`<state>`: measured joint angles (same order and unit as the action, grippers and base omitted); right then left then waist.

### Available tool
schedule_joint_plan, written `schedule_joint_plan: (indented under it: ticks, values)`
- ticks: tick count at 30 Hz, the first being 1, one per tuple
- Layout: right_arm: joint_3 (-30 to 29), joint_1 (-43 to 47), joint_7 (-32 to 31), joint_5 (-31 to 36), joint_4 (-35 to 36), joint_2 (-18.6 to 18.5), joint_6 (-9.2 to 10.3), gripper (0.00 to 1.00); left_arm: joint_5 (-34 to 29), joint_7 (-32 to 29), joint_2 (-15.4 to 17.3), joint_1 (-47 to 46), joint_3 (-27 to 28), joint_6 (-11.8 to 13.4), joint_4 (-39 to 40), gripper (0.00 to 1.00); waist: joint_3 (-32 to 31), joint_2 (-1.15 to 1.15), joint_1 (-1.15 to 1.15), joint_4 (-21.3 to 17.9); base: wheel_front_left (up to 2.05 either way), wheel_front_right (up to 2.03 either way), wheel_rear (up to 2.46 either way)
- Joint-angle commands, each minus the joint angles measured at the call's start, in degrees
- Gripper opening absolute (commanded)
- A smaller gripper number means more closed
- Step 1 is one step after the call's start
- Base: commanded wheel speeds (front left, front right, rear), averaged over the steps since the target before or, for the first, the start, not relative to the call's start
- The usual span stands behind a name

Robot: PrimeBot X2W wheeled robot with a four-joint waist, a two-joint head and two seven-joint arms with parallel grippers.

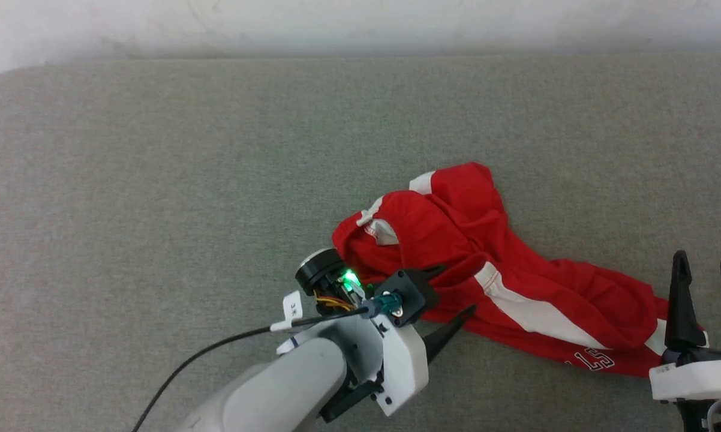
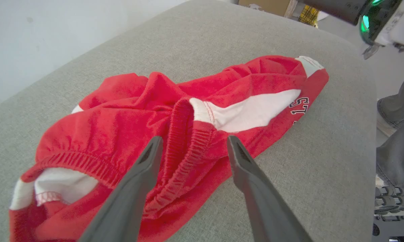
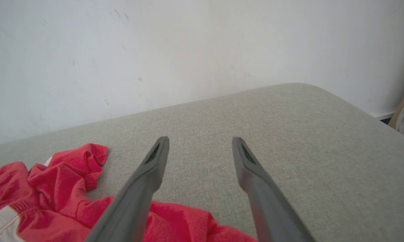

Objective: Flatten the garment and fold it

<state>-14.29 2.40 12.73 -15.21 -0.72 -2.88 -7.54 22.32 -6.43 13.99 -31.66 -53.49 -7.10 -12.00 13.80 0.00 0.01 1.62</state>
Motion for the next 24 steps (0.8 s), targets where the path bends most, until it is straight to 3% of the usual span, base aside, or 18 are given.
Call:
schedule_joint_plan:
  ticks: [1, 6, 7, 8, 17, 21, 24]
  values:
    - [0.1, -0.9, 0.5, -0.6, -0.1, 0.0, 0.05, 1.00, 0.6, 0.4, 0.0, -1.2, -0.6, -0.4, -1.0, 1.00, 1.5, 0.00, -0.01, -1.2, 0.00, 0.00, 0.00]
    - [-0.2, -1.6, 0.8, -0.7, -0.4, 0.0, 0.05, 1.00, 2.3, 1.4, -0.8, -4.0, -4.0, -0.4, -5.9, 0.96, 2.2, 0.00, -0.01, -1.4, 0.00, 0.00, 0.00]
    - [-0.3, -1.7, 0.8, -0.7, -0.5, 0.0, 0.05, 1.00, 2.7, 1.9, -1.0, -4.3, -4.4, -0.4, -6.6, 0.31, 2.2, 0.00, -0.01, -1.4, 0.00, 0.00, 0.00]
    - [-0.4, -1.8, 0.9, -0.7, -0.6, 0.0, 0.05, 1.00, 3.1, 2.6, -1.3, -4.6, -4.7, -0.4, -7.1, 0.00, 2.2, 0.00, -0.01, -1.3, 0.00, 0.00, 0.00]
    - [-0.9, -1.6, 1.0, -0.8, -1.5, 0.0, 0.05, 1.00, 6.3, 8.6, -2.6, -5.7, -4.0, -0.3, -7.7, 0.00, 0.0, 0.00, -0.01, 1.3, 0.00, 0.00, 0.00]
    - [-0.9, -1.2, 0.8, -0.8, -1.6, 0.0, 0.05, 1.00, 8.1, 11.0, -0.9, -4.3, -1.6, 0.6, -1.9, 0.00, -1.3, 0.00, -0.01, 2.8, 0.00, 0.00, 0.00]
    - [-1.0, -0.6, 0.4, -0.8, -1.6, 0.0, 0.05, 1.00, 11.2, 11.0, 2.4, -0.7, 0.5, 1.4, 5.1, 0.00, -2.3, 0.00, -0.01, 3.9, 0.00, 0.00, 0.00]
